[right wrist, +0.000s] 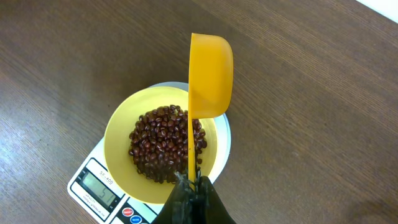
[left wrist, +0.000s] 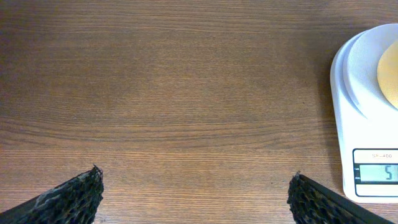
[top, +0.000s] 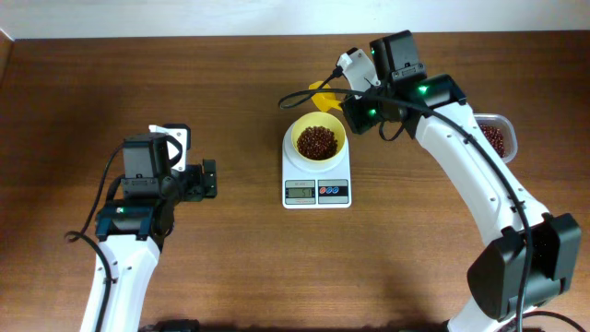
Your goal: Scoop item into bowl and weigh 50g on scale
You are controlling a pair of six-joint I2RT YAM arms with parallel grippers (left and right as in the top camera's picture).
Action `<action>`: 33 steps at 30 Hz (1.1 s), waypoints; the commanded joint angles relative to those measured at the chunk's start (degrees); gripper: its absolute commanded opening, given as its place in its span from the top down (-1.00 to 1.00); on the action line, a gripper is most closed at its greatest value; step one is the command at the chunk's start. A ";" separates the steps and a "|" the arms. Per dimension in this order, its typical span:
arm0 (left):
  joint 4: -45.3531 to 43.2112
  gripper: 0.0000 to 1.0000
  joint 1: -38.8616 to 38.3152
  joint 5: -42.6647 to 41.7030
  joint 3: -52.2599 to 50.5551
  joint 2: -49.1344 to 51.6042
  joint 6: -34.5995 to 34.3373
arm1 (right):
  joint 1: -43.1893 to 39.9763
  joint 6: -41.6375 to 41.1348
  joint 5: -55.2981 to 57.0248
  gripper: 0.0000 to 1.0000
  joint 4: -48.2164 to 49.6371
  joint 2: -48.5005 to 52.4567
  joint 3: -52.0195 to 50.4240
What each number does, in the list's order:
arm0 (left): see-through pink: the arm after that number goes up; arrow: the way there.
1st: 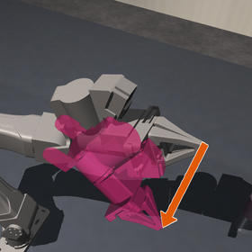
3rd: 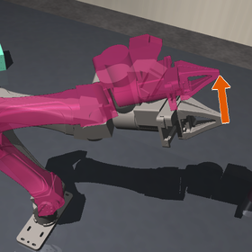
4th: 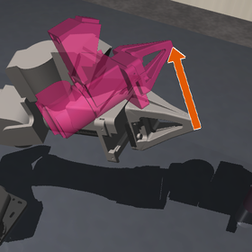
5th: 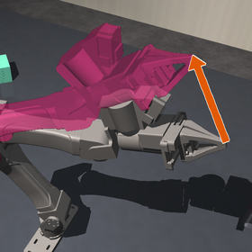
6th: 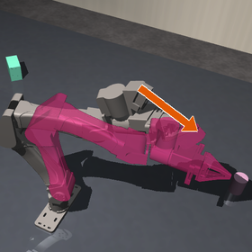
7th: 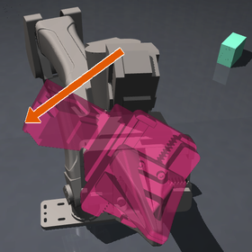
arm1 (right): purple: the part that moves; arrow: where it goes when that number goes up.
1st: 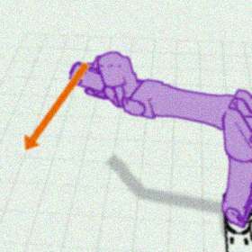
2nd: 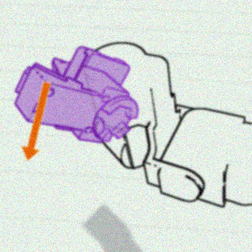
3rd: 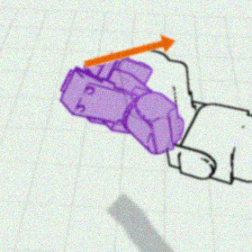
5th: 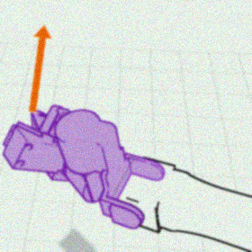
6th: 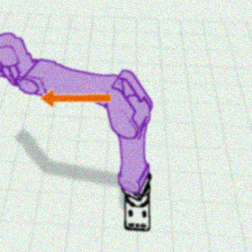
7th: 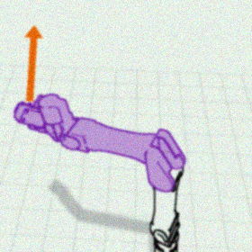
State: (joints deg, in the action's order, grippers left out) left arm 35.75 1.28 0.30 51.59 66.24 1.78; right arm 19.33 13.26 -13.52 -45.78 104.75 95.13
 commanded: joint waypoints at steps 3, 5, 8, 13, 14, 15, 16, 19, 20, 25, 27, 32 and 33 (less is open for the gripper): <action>-0.13 -0.97 0.28 0.39 -0.17 0.31 0.66 | 0.52 -0.63 0.52 0.92 -2.43 0.52 0.68; -0.13 -0.97 0.28 0.39 -0.17 0.31 0.68 | 0.55 -0.63 0.50 0.92 -7.52 0.52 0.68; -0.13 -0.98 0.28 0.39 -0.17 0.31 0.68 | 0.55 -0.63 0.48 0.92 -9.53 0.52 0.68; -0.13 -0.98 0.28 0.39 -0.17 0.31 0.68 | 0.55 -0.63 0.46 0.92 -9.94 0.63 0.20; -0.13 -0.98 0.28 0.39 -0.17 0.31 0.66 | 0.55 -0.63 0.48 0.92 -9.97 0.63 -0.13; -0.13 -0.97 0.28 0.39 -0.17 0.31 0.68 | 0.57 -0.63 0.48 0.92 -9.79 0.63 -0.46; -0.13 -0.97 0.28 0.39 -0.17 0.31 0.68 | 0.59 -0.63 0.48 0.92 -9.77 0.63 -0.55; -0.13 -0.98 0.28 0.39 -0.17 0.31 0.68 | 0.59 -0.13 0.50 0.92 -9.53 0.66 -1.77; -0.13 -0.97 0.28 0.39 -0.17 0.31 0.66 | 0.59 -0.13 0.50 0.92 -9.49 0.66 -1.99; -0.13 -0.98 0.28 0.39 -0.17 0.31 0.68 | 2.91 0.02 3.96 0.92 -7.91 2.05 -2.01; -0.13 -0.98 0.28 0.39 -0.17 0.31 0.68 | 3.67 0.00 5.86 0.92 -7.78 3.39 -2.03; -0.13 -0.98 0.28 0.39 -0.17 0.31 0.68 | 3.69 0.02 3.26 0.92 -7.89 3.41 -2.01; -0.13 -0.97 0.28 0.39 -0.17 0.31 0.68 | 3.93 0.02 2.49 0.92 -8.02 3.41 -2.03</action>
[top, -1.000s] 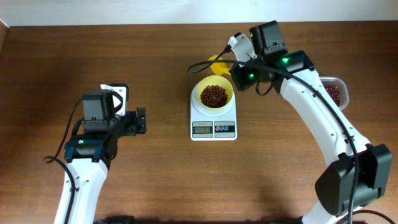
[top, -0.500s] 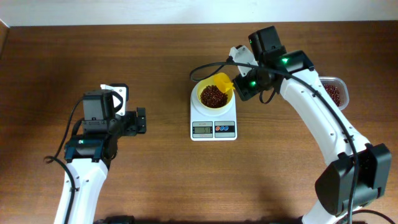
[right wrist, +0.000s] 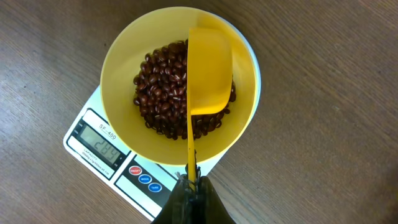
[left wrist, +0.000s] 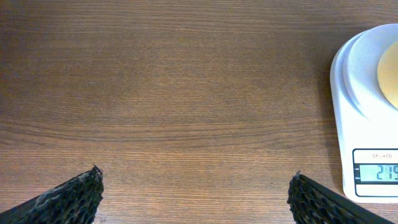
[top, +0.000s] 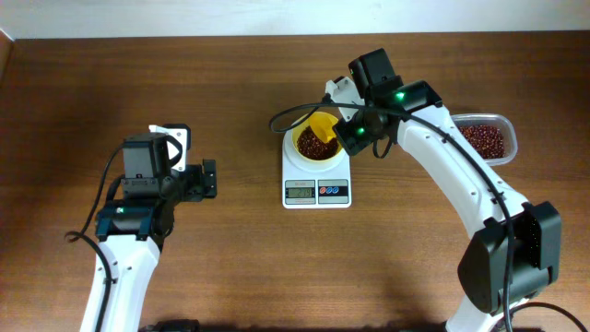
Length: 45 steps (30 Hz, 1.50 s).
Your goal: Scoop item into bowl and weigh 50g on scale
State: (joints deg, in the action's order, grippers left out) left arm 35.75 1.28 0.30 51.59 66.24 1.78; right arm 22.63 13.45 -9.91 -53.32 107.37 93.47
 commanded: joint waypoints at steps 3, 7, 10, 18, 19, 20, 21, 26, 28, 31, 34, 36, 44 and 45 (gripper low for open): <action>-0.13 -0.98 0.28 0.39 -0.17 0.31 0.68 | 0.74 0.81 -1.14 0.92 -2.51 0.79 -0.35; -0.13 -0.98 0.28 0.39 -0.17 0.31 0.66 | 0.74 1.22 -5.09 0.92 -2.97 0.74 -0.26; -0.13 -0.97 0.28 0.39 -0.17 0.31 0.68 | 0.55 1.09 -5.35 0.92 -2.80 0.72 -0.24; -0.13 -0.98 0.28 0.39 -0.17 0.31 0.68 | -2.75 -3.93 -6.86 0.92 -2.40 0.31 2.67; -0.13 -0.98 0.28 0.39 -0.17 0.31 0.68 | -4.00 -3.91 -9.92 0.92 -2.38 -0.07 2.67; -0.13 -0.98 0.28 0.39 -0.17 0.31 0.68 | -5.29 -3.91 -13.88 0.92 -2.40 -0.44 2.67; -0.13 -0.97 0.28 0.39 -0.17 0.31 0.66 | -6.80 -3.91 -18.08 0.92 -2.40 -0.66 2.67; -0.13 -0.97 0.28 0.39 -0.17 0.31 0.68 | -13.05 -3.93 -33.38 0.92 -2.47 -0.74 2.67; -0.13 -0.97 0.28 0.39 -0.17 0.31 0.68 | -13.81 -3.96 -34.97 0.92 -2.62 -0.76 2.67; -0.13 -0.98 0.28 0.39 -0.17 0.31 0.68 | -14.43 -4.70 -34.99 0.92 -3.61 -0.94 2.69; -0.13 -0.97 0.28 0.39 -0.17 0.31 0.68 | -15.23 -5.27 -36.22 0.92 -3.96 -0.96 2.69; -0.13 -0.97 0.28 0.39 -0.17 0.31 0.66 | -15.89 -5.44 -36.46 0.92 -4.24 -0.96 2.69; -0.13 -0.97 0.28 0.39 -0.17 0.31 0.68 | -16.02 -5.42 -36.44 0.92 -4.57 -0.94 2.69; -0.13 -0.97 0.28 0.39 -0.17 0.31 0.68 | -16.02 -5.42 -36.44 0.92 -4.57 -0.94 2.69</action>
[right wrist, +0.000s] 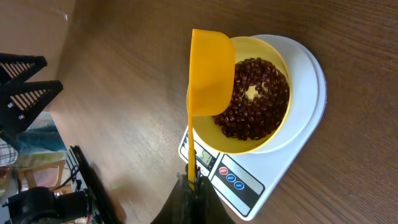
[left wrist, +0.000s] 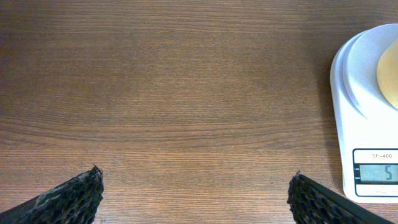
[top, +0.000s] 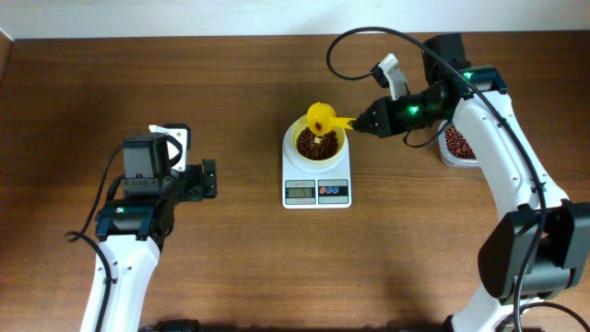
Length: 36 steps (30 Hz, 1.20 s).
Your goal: Scoop item into bowl and weigh 50g on scale
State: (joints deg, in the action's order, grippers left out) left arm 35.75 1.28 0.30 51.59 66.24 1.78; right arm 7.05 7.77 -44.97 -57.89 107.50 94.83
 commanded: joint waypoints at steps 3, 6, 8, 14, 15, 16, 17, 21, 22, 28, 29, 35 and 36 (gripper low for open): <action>-0.13 -0.98 0.28 0.39 -0.17 0.31 0.68 | -0.44 0.26 -1.38 0.92 0.00 -1.09 1.33; -0.13 -0.98 0.28 0.39 -0.17 0.31 0.68 | -0.44 0.28 -1.36 0.92 0.00 -1.07 1.33; -0.13 -0.98 0.28 0.39 -0.17 0.31 0.66 | -0.44 0.28 -1.09 0.92 0.00 -1.07 1.31; -0.13 -0.98 0.28 0.39 -0.17 0.31 0.66 | -0.37 0.28 2.34 0.92 0.02 -1.07 1.31; -0.13 -0.98 0.28 0.39 -0.17 0.31 0.68 | -0.37 0.28 2.34 0.92 0.02 -1.07 1.31; -0.13 -0.98 0.28 0.39 -0.17 0.31 0.68 | -0.26 0.28 2.10 0.92 0.00 -1.07 1.31; -0.13 -0.98 0.28 0.39 -0.17 0.31 0.68 | -0.28 0.28 2.12 0.92 0.02 -1.07 1.31; -0.13 -0.97 0.28 0.39 -0.17 0.31 0.68 | 0.46 0.31 6.34 0.92 0.00 -1.05 1.18; -0.13 -0.98 0.28 0.39 -0.17 0.31 0.68 | 1.64 0.33 8.96 0.92 0.00 -1.05 1.18; -0.13 -0.98 0.28 0.39 -0.17 0.31 0.68 | 8.04 1.01 20.24 0.92 0.04 -1.03 1.07; -0.13 -0.98 0.28 0.39 -0.17 0.31 0.68 | 8.79 1.01 20.26 0.92 0.02 -0.94 0.96; -0.13 -0.97 0.28 0.39 -0.17 0.31 0.68 | 9.11 1.88 20.41 0.92 0.07 0.22 0.72; -0.13 -0.98 0.28 0.39 -0.17 0.31 0.68 | 9.79 3.17 20.44 0.92 0.07 0.44 0.70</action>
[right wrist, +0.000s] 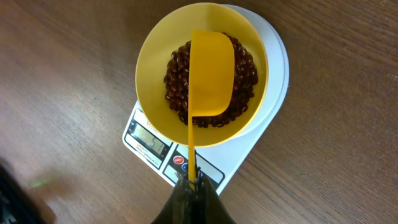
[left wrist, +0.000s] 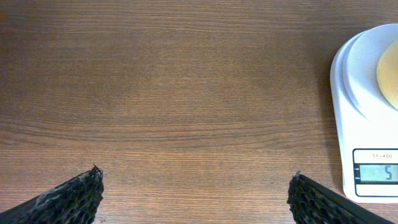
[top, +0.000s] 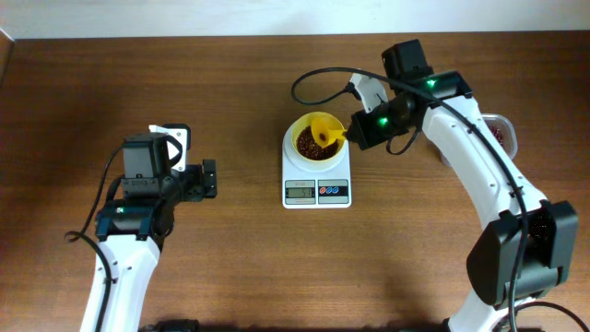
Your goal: Scoop item into bowl and weigh 50g on scale
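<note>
A yellow bowl (top: 318,140) holding dark red beans (right wrist: 180,74) stands on the white scale (top: 316,181). My right gripper (right wrist: 191,183) is shut on the handle of a yellow scoop (right wrist: 211,71), whose cup hangs over the bowl with its underside toward the wrist camera; what it holds is hidden. In the overhead view the scoop (top: 325,126) sits over the bowl's right half. My left gripper (left wrist: 194,186) is open over bare table, left of the scale (left wrist: 367,124), whose display (left wrist: 376,173) shows a 5 at its cut-off edge.
A clear tub of beans (top: 498,134) sits at the right, mostly hidden behind my right arm. The table's far edge runs along the top of the overhead view.
My right arm has swung in from the right, now nearer the scale, and the scoop sits lower over the bowl's right side. The left arm has not moved.
The right gripper held the scoop beyond the bowl's far side. Then the scoop was down among the beans in the bowl and the scale's display read a much higher figure. Then it was raised over the bowl, and now it hangs low over it again.
</note>
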You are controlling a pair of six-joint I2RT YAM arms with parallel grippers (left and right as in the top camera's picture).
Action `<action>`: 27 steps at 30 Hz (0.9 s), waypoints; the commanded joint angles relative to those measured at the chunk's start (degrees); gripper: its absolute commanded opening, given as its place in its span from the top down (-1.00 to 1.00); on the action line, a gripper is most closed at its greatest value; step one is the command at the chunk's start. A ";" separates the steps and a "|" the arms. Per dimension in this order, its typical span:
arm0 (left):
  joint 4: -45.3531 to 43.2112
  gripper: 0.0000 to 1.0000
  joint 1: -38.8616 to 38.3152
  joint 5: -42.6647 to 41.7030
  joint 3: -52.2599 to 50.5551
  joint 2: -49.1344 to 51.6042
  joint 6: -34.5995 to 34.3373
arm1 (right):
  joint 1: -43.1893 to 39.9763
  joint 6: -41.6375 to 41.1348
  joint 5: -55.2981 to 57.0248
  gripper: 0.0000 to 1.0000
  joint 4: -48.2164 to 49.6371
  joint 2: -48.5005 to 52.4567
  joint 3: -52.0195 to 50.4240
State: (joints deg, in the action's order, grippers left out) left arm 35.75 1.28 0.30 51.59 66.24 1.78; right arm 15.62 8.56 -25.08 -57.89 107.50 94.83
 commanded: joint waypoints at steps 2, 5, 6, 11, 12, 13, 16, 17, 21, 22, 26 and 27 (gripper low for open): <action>-0.13 -0.97 0.28 0.39 -0.17 0.31 0.68 | 2.43 3.48 2.14 0.92 0.02 0.79 0.63; -0.13 -0.98 0.28 0.39 -0.17 0.31 0.68 | 4.20 4.76 4.87 0.92 -0.09 0.85 0.59; -0.13 -0.97 0.28 0.39 -0.17 0.31 0.66 | 4.33 4.74 5.27 0.92 -0.04 0.87 0.59; -0.13 -0.97 0.28 0.39 -0.17 0.31 0.68 | 4.28 4.74 7.80 0.92 0.26 0.90 0.59; -0.13 -0.97 0.28 0.39 -0.17 0.31 0.68 | 4.28 4.74 7.80 0.92 0.74 0.90 0.59; -0.13 -0.98 0.28 0.39 -0.17 0.31 0.68 | 4.24 4.74 7.80 0.92 1.53 0.90 0.59; -0.13 -0.98 0.28 0.39 -0.17 0.31 0.68 | 4.24 4.76 7.82 0.92 2.78 1.22 0.57; -0.13 -0.97 0.28 0.39 -0.17 0.31 0.66 | 4.26 4.74 7.80 0.92 2.40 1.68 0.50; -0.13 -0.97 0.28 0.39 -0.17 0.31 0.66 | 4.31 4.74 7.76 0.92 2.19 1.84 -0.55; -0.13 -0.97 0.28 0.39 -0.17 0.31 0.68 | 4.31 4.74 7.76 0.92 1.86 1.84 -0.55; -0.13 -0.98 0.28 0.39 -0.17 0.31 0.66 | 5.81 4.76 7.74 0.92 1.66 1.84 -1.11; -0.13 -0.97 0.28 0.39 -0.17 0.31 0.68 | 6.58 4.76 7.72 0.92 1.73 1.84 -1.20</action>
State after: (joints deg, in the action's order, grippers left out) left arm 35.75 1.28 0.30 51.59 66.24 1.78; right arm 20.67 12.64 -17.78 -55.94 108.33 94.59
